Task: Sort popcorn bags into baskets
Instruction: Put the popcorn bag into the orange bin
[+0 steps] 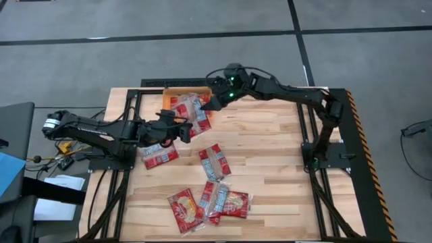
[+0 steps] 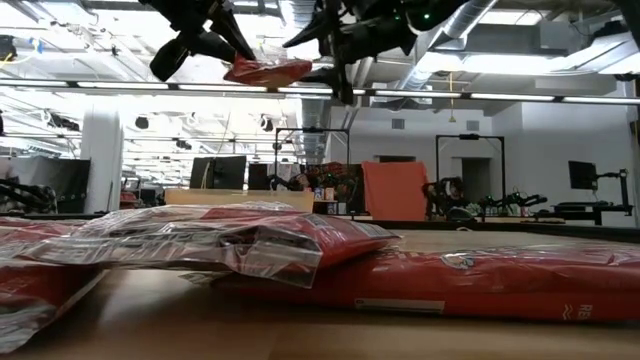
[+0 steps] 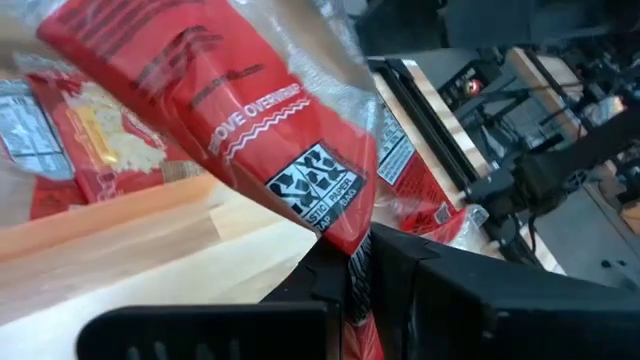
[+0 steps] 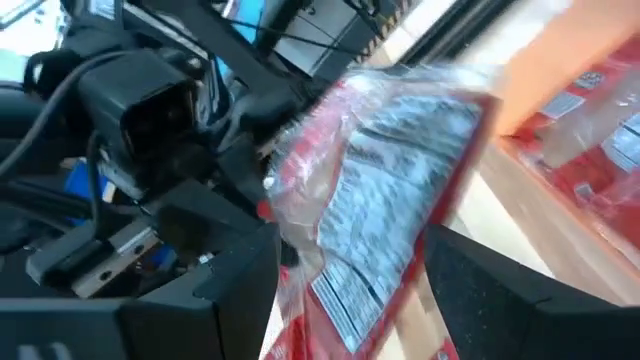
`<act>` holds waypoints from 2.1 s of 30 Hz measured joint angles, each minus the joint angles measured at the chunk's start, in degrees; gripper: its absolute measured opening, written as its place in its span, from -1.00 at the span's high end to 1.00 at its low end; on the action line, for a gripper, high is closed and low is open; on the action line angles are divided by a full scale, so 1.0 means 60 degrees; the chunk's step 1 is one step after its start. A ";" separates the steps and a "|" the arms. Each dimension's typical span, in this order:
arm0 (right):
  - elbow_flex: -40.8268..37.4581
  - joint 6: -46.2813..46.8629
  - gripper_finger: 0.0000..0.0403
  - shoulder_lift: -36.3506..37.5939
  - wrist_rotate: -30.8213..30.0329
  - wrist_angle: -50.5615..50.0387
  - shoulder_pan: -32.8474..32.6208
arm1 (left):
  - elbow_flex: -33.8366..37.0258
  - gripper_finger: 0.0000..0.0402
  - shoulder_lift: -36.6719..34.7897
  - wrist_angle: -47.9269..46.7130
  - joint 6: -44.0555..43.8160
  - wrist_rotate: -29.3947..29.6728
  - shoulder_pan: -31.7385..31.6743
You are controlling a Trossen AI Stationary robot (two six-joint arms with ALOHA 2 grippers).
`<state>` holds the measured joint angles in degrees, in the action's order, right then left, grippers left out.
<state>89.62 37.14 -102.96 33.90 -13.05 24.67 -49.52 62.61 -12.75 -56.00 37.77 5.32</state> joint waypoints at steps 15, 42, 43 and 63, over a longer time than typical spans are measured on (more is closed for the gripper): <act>-0.0001 -0.0378 -0.34 0.0069 -0.0442 0.0256 -0.0237 | 0.0000 0.97 0.0000 0.0831 0.0518 0.0562 -0.0121; -0.0003 -0.0222 0.87 0.0070 -0.1124 0.1099 -0.0392 | 0.0007 0.57 -0.0120 0.0797 0.0897 0.0613 -0.0244; -0.0003 -0.0212 0.87 0.0070 -0.1238 0.1106 -0.0345 | 0.0007 0.49 -0.0223 0.0658 0.0926 0.0610 -0.0242; -0.0003 0.2338 0.90 -0.2651 -0.2929 0.5280 0.0053 | 0.0003 -0.21 -0.3471 -0.2575 0.0322 0.1571 -0.0251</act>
<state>89.61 51.17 -118.87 16.33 18.63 24.98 -49.50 41.78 -28.20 -54.07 47.20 3.81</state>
